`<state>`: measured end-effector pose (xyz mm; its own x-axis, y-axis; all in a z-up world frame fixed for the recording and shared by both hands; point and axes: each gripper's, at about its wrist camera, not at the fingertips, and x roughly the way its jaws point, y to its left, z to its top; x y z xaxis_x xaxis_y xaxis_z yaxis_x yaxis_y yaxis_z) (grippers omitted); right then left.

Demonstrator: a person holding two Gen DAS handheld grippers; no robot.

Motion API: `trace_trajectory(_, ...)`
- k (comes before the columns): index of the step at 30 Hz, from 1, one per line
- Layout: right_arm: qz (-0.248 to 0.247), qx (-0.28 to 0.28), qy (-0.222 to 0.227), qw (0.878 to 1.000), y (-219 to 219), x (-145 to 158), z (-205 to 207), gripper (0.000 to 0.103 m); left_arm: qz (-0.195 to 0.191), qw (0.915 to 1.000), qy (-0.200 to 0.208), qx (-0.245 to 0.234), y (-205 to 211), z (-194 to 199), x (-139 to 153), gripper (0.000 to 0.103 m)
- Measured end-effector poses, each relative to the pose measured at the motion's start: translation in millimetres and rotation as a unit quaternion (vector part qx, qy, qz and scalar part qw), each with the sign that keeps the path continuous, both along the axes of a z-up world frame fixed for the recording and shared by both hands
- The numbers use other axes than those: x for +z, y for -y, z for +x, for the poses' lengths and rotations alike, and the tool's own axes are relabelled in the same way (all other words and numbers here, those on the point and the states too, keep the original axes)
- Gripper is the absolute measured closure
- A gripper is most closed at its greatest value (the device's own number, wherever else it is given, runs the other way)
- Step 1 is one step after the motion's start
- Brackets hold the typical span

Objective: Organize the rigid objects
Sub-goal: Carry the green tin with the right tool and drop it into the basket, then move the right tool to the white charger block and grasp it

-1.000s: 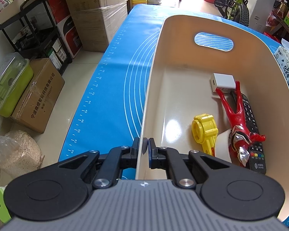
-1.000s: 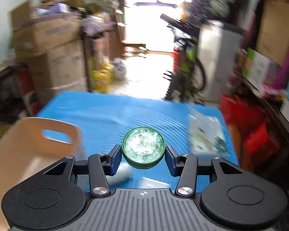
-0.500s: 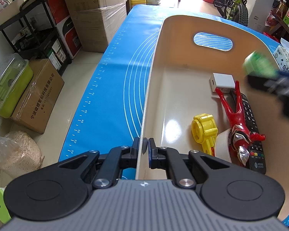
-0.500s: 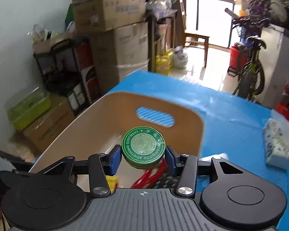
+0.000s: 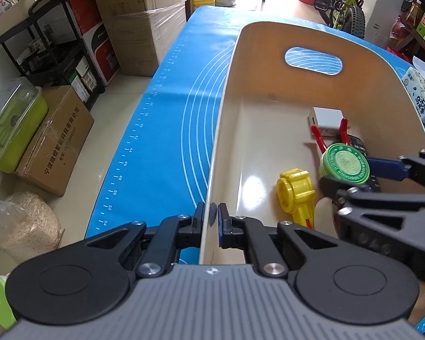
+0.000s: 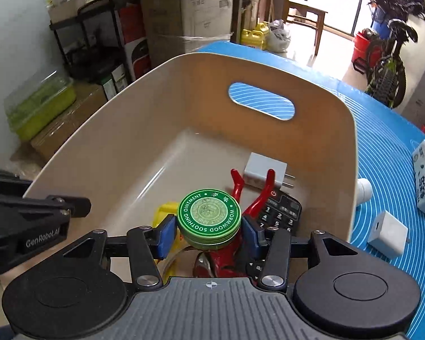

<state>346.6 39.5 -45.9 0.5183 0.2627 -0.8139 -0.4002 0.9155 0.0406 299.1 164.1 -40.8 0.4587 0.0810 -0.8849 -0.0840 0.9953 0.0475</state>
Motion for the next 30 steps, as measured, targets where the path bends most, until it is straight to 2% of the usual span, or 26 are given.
trace_trajectory(3,0.041,0.006,-0.005,0.999,13,11,-1,0.039,0.004,1.0,0.001,-0.001,1,0,0,0.093)
trace_trajectory(4,0.046,0.007,0.0,0.999,16,14,-1,0.039,0.005,1.0,0.0,0.0,1,0,0,0.093)
trace_trajectory(6,0.044,0.001,0.022,0.999,23,27,-4,0.03,0.003,1.0,0.0,0.001,1,1,0,0.093)
trace_trajectory(9,0.059,-0.01,0.044,0.997,41,47,-3,0.029,0.005,1.0,0.0,0.001,1,1,0,0.093)
trace_trajectory(15,0.026,-0.046,0.103,0.993,88,70,0,0.026,0.004,1.0,0.0,0.002,1,0,0,0.093)
trace_trajectory(22,-0.007,-0.135,0.099,0.986,156,42,21,0.026,0.005,1.0,0.0,0.002,1,0,0,0.093)
trace_trajectory(26,-0.003,-0.182,0.067,0.981,184,11,38,0.026,0.007,1.0,0.0,0.002,2,0,0,0.093)
trace_trajectory(30,0.006,-0.212,0.043,0.976,194,-18,45,0.026,0.008,1.0,0.0,0.002,3,0,0,0.093)
